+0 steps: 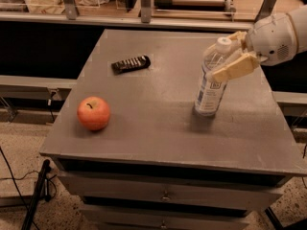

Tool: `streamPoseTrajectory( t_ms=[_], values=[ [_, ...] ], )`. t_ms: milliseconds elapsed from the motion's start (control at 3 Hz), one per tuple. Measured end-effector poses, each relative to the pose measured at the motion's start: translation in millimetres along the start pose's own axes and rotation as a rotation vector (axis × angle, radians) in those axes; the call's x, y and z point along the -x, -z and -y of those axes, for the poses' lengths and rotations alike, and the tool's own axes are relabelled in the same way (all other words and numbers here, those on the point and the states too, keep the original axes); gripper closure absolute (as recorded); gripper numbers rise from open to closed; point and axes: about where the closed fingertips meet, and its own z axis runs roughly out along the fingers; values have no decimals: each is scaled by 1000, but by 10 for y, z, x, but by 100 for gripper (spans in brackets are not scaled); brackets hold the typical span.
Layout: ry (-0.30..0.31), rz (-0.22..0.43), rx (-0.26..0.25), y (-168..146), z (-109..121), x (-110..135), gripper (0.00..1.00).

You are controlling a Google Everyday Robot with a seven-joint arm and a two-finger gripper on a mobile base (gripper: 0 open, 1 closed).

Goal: Pick blue plastic bottle

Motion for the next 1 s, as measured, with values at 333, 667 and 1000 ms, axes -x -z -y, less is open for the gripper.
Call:
streamPoseTrajectory(
  t_ms=[333,667,1000],
  values=[
    [64,14,-10,97,-64,256,100],
    [100,13,-16,157,-106,441,100],
    [100,13,-16,157,-106,442,100]
  ],
)
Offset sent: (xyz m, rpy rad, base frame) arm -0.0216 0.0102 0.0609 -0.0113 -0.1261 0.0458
